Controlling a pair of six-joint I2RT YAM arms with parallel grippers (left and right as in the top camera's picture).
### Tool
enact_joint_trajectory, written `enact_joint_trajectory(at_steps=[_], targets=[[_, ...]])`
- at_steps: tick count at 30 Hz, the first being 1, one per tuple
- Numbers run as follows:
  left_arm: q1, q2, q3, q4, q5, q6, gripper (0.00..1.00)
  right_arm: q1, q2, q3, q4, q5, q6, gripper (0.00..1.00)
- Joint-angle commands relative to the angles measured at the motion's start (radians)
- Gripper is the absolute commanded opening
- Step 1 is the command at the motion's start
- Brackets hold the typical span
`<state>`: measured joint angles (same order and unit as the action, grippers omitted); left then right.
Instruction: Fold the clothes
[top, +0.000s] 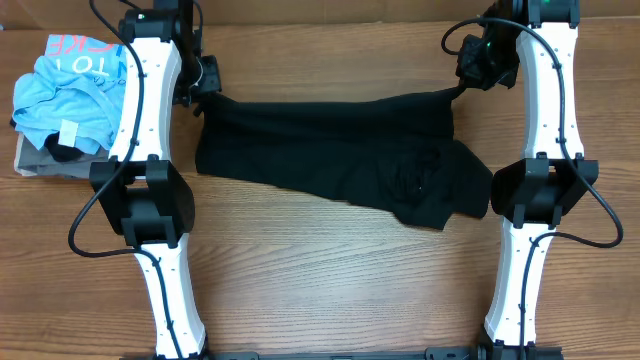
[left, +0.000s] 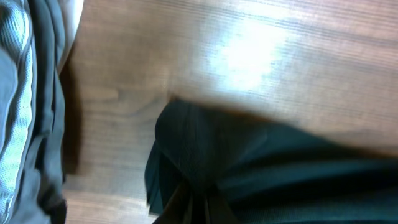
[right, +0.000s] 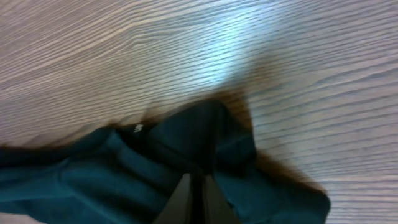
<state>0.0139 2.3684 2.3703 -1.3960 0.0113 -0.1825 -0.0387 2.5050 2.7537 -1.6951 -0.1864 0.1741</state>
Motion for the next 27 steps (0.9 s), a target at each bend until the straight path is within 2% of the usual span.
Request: enact_joint_trajectory(at_steps=[1, 6, 15, 21, 27], targets=[[0.01, -0.023, 0.011, -0.047, -0.013, 0.062, 0.04, 0.001, -0.086, 0.01, 0.001, -0.049, -0.001, 0.04], [0.029, -0.023, 0.011, -0.108, -0.013, 0.075, 0.04, 0.011, -0.163, -0.105, 0.0, -0.039, 0.01, 0.04], [0.055, -0.022, 0.011, -0.186, -0.022, 0.15, 0.04, 0.011, -0.426, -0.68, 0.033, 0.077, 0.017, 0.04], [0.055, -0.017, -0.014, -0.127, -0.022, 0.161, 0.04, 0.011, -0.548, -1.047, 0.189, 0.072, 0.037, 0.04], [0.053, -0.017, -0.138, -0.037, -0.021, 0.161, 0.04, 0.011, -0.551, -1.188, 0.276, 0.065, 0.039, 0.04]])
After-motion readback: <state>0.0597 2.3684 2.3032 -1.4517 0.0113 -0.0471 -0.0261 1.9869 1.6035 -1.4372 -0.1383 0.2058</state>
